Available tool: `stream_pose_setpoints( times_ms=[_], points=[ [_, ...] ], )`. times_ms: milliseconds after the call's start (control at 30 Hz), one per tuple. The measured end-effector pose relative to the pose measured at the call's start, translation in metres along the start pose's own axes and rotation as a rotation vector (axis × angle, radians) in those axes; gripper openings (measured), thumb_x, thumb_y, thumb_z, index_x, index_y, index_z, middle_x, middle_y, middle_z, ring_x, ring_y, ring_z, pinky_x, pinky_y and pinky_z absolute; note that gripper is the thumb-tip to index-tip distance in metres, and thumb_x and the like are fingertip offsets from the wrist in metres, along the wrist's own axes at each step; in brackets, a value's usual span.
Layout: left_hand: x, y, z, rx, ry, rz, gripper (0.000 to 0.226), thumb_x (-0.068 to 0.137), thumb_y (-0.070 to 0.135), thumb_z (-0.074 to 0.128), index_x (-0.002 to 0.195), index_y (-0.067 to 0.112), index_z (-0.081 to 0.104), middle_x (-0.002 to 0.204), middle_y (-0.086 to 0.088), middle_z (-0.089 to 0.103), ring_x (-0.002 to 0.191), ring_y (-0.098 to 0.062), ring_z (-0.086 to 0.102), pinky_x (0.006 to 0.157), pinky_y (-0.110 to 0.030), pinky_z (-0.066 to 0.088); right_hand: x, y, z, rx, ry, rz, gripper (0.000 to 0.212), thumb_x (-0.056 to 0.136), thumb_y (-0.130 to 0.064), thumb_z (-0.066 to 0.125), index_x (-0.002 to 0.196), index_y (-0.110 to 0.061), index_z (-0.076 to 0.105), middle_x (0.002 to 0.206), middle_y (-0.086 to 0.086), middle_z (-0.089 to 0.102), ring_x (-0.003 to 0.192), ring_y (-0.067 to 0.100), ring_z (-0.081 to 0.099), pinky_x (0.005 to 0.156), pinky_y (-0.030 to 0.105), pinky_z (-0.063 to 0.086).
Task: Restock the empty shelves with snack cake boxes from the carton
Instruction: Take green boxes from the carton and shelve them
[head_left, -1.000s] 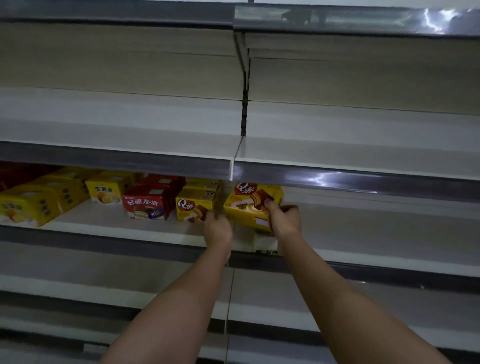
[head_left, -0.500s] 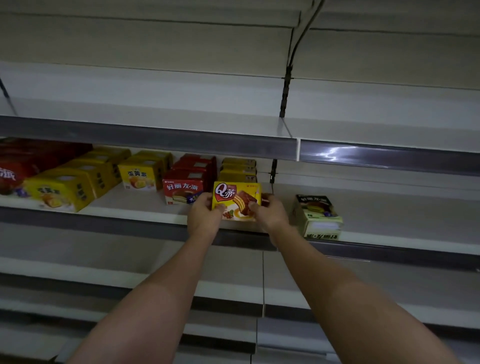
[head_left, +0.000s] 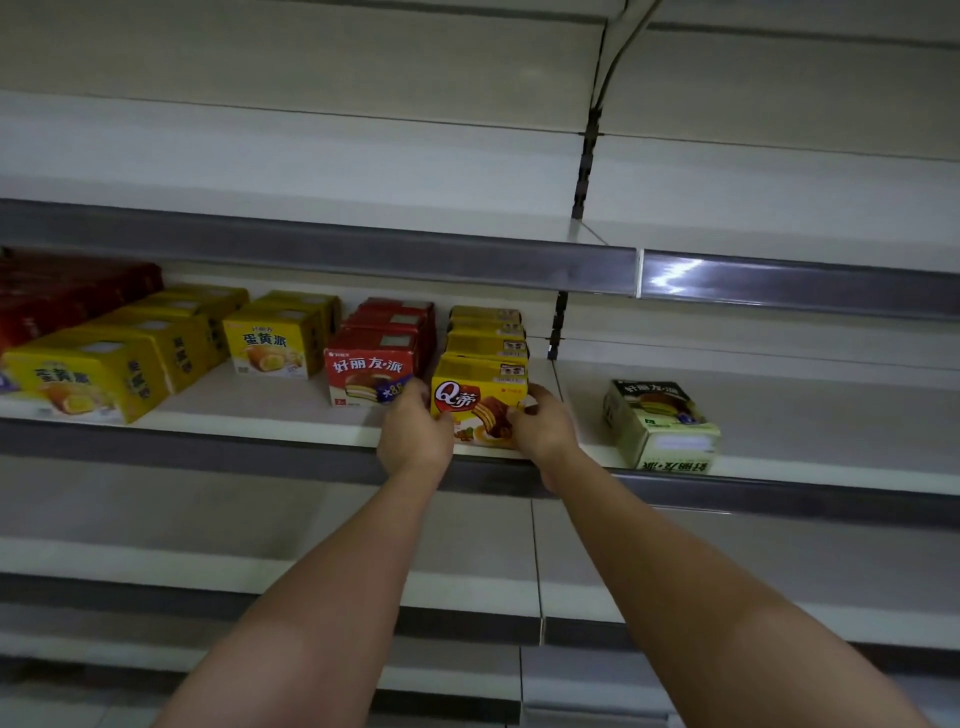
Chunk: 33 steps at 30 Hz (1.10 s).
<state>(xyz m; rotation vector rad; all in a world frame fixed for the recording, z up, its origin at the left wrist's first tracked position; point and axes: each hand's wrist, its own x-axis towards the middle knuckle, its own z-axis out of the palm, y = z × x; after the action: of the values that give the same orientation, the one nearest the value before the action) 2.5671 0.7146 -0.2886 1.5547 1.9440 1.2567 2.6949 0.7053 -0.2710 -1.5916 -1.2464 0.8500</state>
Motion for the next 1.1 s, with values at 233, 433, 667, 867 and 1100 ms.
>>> stream_pose_setpoints(
  times_ms=[233, 433, 667, 867, 1100],
  points=[
    [0.006, 0.004, 0.003, 0.015, 0.011, -0.059, 0.035, 0.084, 0.026, 0.069, 0.115, 0.016, 0.057, 0.128, -0.010, 0.043, 0.104, -0.029, 0.054, 0.072, -0.034, 0.044, 0.005, 0.000, -0.007, 0.014, 0.035, 0.068, 0.025, 0.095, -0.014, 0.051, 0.120, -0.015, 0.047, 0.111, 0.006, 0.059, 0.100, 0.021, 0.057, 0.091, 0.037, 0.050],
    [-0.022, 0.038, 0.009, -0.113, 0.250, 0.064, 0.016, 0.089, 0.023, 0.056, 0.100, 0.012, 0.052, 0.103, -0.004, 0.053, 0.079, -0.015, 0.048, 0.059, -0.029, 0.034, -0.005, -0.011, -0.049, -0.414, 0.573, -0.164, 0.022, 0.093, -0.018, 0.050, 0.112, -0.016, 0.058, 0.108, 0.004, 0.063, 0.104, 0.023, 0.057, 0.086, 0.033, 0.044],
    [-0.061, 0.086, 0.046, -0.119, 0.033, 0.227, 0.002, 0.094, 0.021, 0.052, 0.094, 0.019, 0.051, 0.096, 0.003, 0.051, 0.079, -0.013, 0.050, 0.059, -0.024, 0.033, -0.004, 0.023, -0.125, -0.439, 0.742, 0.072, 0.042, 0.093, -0.031, 0.048, 0.130, -0.011, 0.046, 0.133, 0.013, 0.050, 0.125, 0.030, 0.039, 0.101, 0.041, 0.028],
    [-0.074, 0.103, 0.098, 0.021, -0.627, 0.128, 0.053, 0.099, 0.050, 0.034, 0.137, 0.014, 0.044, 0.136, -0.009, 0.051, 0.123, -0.030, 0.049, 0.102, -0.039, 0.040, -0.002, 0.043, -0.150, -0.392, 0.356, 0.307, 0.053, 0.097, -0.052, 0.031, 0.123, -0.008, 0.045, 0.117, 0.014, 0.059, 0.111, 0.032, 0.053, 0.094, 0.040, 0.033],
    [-0.079, 0.114, 0.103, -0.370, -0.553, 0.023, 0.057, 0.091, 0.039, 0.058, 0.140, 0.022, 0.035, 0.133, -0.004, 0.047, 0.116, -0.024, 0.052, 0.097, -0.040, 0.046, 0.001, 0.040, -0.146, -0.174, 0.251, 0.094, 0.029, 0.101, -0.023, 0.037, 0.128, -0.013, 0.038, 0.101, 0.007, 0.056, 0.087, 0.025, 0.057, 0.073, 0.036, 0.049]
  ],
)
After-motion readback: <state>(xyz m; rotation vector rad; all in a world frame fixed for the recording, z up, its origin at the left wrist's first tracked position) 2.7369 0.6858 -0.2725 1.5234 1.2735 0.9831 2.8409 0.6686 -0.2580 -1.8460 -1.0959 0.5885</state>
